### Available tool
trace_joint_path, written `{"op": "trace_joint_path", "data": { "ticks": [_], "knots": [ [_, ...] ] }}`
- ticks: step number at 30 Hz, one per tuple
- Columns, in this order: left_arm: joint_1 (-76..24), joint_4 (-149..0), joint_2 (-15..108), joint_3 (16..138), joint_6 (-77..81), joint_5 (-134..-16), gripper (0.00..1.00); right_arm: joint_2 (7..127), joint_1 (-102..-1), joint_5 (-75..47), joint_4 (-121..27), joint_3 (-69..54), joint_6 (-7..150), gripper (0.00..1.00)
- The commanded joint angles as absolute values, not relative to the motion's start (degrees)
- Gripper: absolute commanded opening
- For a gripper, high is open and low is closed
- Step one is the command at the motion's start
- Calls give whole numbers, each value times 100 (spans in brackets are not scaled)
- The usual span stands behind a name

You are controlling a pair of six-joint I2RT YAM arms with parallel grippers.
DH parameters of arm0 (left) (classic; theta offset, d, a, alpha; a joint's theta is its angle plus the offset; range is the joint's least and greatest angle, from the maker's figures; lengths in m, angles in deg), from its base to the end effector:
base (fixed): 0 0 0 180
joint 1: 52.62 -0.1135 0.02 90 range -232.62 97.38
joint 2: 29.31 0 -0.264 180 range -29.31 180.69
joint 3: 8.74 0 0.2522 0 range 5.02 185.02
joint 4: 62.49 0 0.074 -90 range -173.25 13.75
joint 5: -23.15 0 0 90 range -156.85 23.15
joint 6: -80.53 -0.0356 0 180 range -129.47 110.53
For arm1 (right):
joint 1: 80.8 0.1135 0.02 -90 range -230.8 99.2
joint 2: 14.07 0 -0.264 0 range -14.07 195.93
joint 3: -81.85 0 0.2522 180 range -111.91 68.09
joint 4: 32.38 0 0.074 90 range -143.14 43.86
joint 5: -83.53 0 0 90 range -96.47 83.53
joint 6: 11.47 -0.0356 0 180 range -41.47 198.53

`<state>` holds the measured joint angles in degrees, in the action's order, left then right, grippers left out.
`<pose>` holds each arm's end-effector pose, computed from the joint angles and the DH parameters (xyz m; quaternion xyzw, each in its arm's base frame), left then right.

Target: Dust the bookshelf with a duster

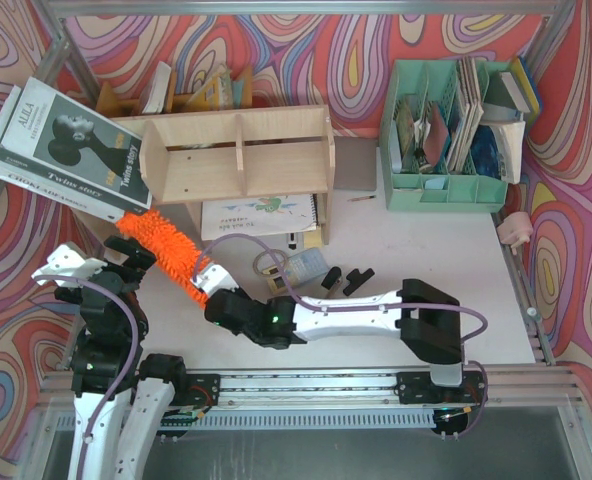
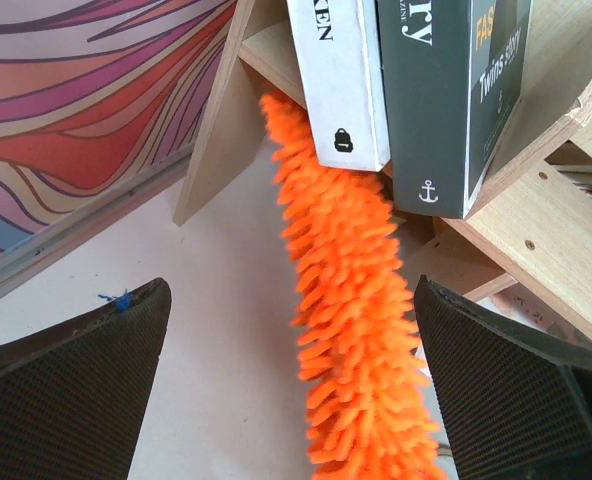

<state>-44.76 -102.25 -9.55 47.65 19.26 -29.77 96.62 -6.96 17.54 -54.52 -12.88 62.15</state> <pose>0.0784 0.0108 0.3476 -0.3397 0.6375 0.0146 0.6914 0.1363 0.4182 0.2254 -0.3430 0.8150 0.1712 0.4346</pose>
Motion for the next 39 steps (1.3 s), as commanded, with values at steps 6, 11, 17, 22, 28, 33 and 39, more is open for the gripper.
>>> {"op": "trace_joint_path", "data": {
  "ticks": [6, 11, 17, 22, 28, 33, 39],
  "knots": [
    [-4515, -10136, -1024, 4748, 1971, -3057, 99, 9869, -756, 1569, -5296, -1544, 5924, 0],
    [-4515, -10141, -1018, 4747, 1967, -3047, 98, 10516, -767, 1300, -5650, -1882, 5814, 0],
    [-4515, -10130, -1007, 4744, 1980, -3064, 98, 10429, -783, 1387, -5701, -1987, 5829, 0],
    [-4515, -10130, -999, 4739, 1989, -3065, 99, 9824, -786, 1766, -5543, -1967, 5864, 0],
    [-4515, -10139, -1000, 4743, 1989, -3057, 98, 9373, -786, 2087, -5184, -1684, 5785, 0],
    [-4515, -10156, -963, 4747, 1993, -3064, 99, 10112, -887, 1893, -5938, -2227, 5537, 0],
    [-4515, -10141, -971, 4751, 1989, -3048, 98, 10621, -959, 1280, -5915, -2279, 5401, 0]
  ]
}}
